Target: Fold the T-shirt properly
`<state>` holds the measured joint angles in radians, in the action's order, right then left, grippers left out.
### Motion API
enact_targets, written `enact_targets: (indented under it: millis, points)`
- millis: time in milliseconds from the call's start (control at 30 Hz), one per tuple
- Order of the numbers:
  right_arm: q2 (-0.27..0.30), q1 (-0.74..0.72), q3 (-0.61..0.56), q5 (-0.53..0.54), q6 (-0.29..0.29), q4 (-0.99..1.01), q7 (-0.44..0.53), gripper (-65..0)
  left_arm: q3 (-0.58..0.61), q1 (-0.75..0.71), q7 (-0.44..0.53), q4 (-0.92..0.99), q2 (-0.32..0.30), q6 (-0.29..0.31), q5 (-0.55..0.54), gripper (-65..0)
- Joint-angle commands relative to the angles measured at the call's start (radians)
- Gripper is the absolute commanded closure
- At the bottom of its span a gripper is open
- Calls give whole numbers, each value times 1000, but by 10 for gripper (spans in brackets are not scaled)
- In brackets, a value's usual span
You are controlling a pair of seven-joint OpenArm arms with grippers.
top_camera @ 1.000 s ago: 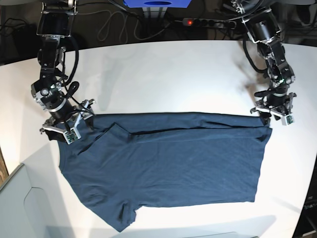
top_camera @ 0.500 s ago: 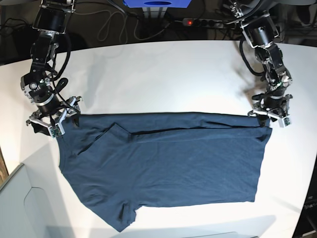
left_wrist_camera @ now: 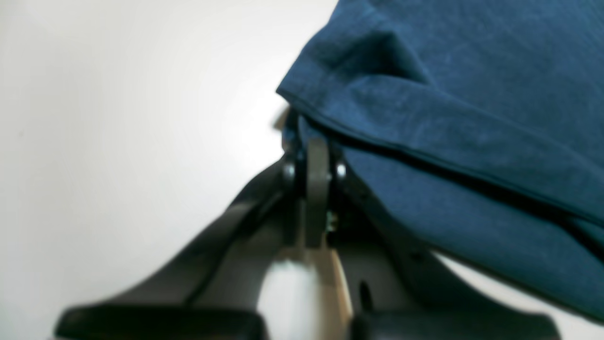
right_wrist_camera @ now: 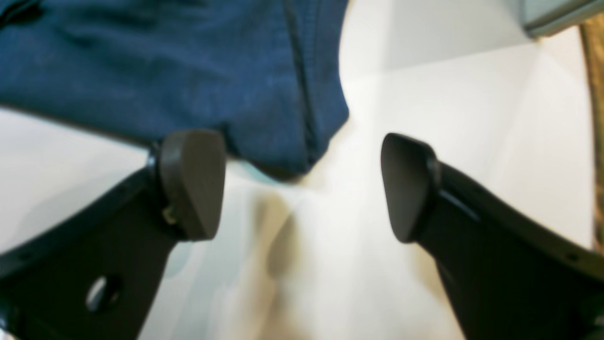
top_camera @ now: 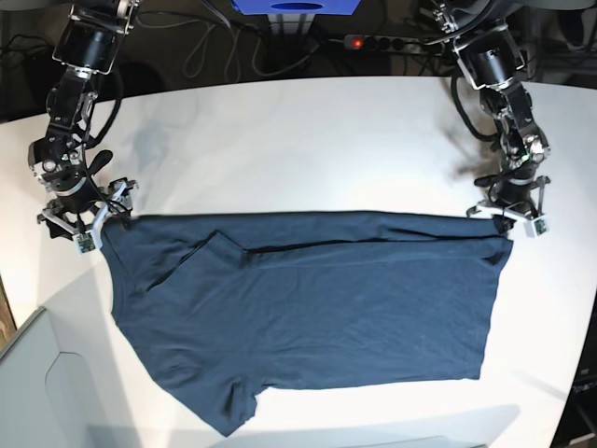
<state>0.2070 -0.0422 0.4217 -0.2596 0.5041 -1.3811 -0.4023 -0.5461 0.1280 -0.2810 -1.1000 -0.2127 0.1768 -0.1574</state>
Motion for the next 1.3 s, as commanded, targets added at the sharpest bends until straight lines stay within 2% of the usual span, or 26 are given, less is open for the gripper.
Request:
enact_targets:
  millis: [0,133,200,600,700,767,867,1133,1267]
  points:
    - [13,-31,7,10,12,9,23,-492,-2,6,-2,-10,-11,-4,0,0]
    - [30,-60,7,10,12,62,24,-485,-6,5,-2,-10,-11,-4,0,0]
    - [33,-68,6,10,14,90,24,-450,-6,5,-2,-9,-12,-4,0,0]
    - [35,-75,3,10,14,184,23,0,-6,3,-2,-9,-14,-4,6,0]
    - [52,-72,3,10,18,177,21,-3,-2,-14,-4,-18,-12,-4,3,0]
    - [55,-72,7,10,72,167,7,-1,-6,-26,-11,-48,-12,-6,3,0]
    - [68,-69,9,10,144,99,-63,-1,-6,-63,-14,-119,-12,-6,2,0]
    - [65,-55,3,6,146,-145,-178,-1,-4,-78,-19,-219,-20,-7,8,0]
    - [62,-98,3,6,146,-200,-215,-1,-4,-38,-85,-265,-21,-7,9,0]
